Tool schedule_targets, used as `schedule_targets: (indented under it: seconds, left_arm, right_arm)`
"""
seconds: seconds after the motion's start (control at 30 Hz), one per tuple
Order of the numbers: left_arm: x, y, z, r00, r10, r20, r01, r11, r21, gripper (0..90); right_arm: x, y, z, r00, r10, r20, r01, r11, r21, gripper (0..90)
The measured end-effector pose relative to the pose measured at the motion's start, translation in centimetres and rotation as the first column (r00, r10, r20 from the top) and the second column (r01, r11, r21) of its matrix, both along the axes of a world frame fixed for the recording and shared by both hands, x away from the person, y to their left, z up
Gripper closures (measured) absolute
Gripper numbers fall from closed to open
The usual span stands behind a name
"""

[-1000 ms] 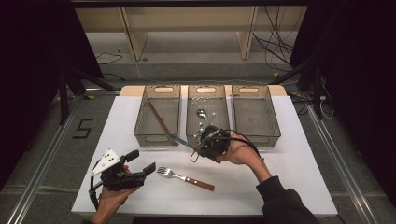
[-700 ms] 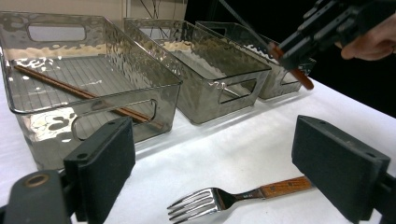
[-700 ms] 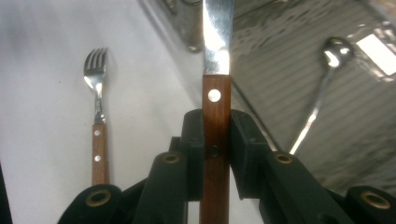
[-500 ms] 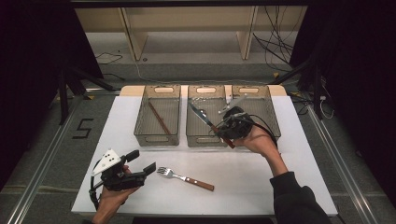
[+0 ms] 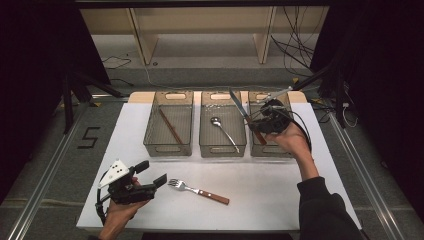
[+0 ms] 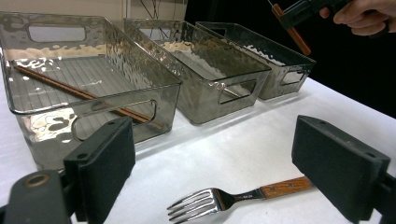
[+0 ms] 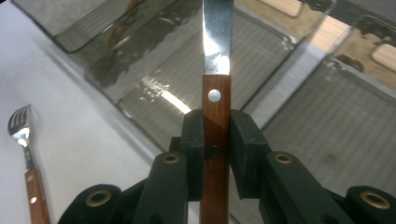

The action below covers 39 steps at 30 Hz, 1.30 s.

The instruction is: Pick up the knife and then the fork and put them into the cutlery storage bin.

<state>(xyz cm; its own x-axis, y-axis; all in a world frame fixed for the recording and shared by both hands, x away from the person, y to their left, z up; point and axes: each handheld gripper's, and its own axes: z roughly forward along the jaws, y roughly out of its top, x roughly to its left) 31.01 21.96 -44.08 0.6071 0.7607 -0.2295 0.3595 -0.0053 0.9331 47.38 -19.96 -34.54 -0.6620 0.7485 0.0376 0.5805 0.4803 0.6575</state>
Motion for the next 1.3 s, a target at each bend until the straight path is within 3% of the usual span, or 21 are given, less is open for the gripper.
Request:
schedule_targets:
  seconds: [0.2, 0.57, 0.93, 1.3]
  left_arm:
    - [0.0, 0.0, 0.0, 1.0, 0.0, 0.0, 0.0, 1.0, -0.002, 13.1]
    - [0.1, -0.1, 0.0, 1.0, 0.0, -0.001, 0.0, 1.0, -0.002, 13.1]
    - [0.0, 0.0, 0.0, 1.0, -0.001, 0.0, 0.001, 1.0, -0.004, 13.1]
    - [0.0, -0.1, 0.0, 1.0, -0.002, 0.0, 0.002, 1.0, -0.004, 13.1]
  right_arm:
    - [0.9, -1.8, -0.2, 0.9966, -0.081, -0.016, 0.081, 0.997, 0.002, 77.4]
    - [2.4, -3.9, -0.9, 0.9817, -0.185, -0.042, 0.186, 0.982, 0.014, 77.4]
    - [3.6, -4.2, -1.9, 0.958, -0.275, -0.081, 0.277, 0.961, 0.01, 77.3]
    - [4.1, -4.3, -4.0, 0.9322, -0.333, -0.143, 0.338, 0.941, 0.014, 77.2]
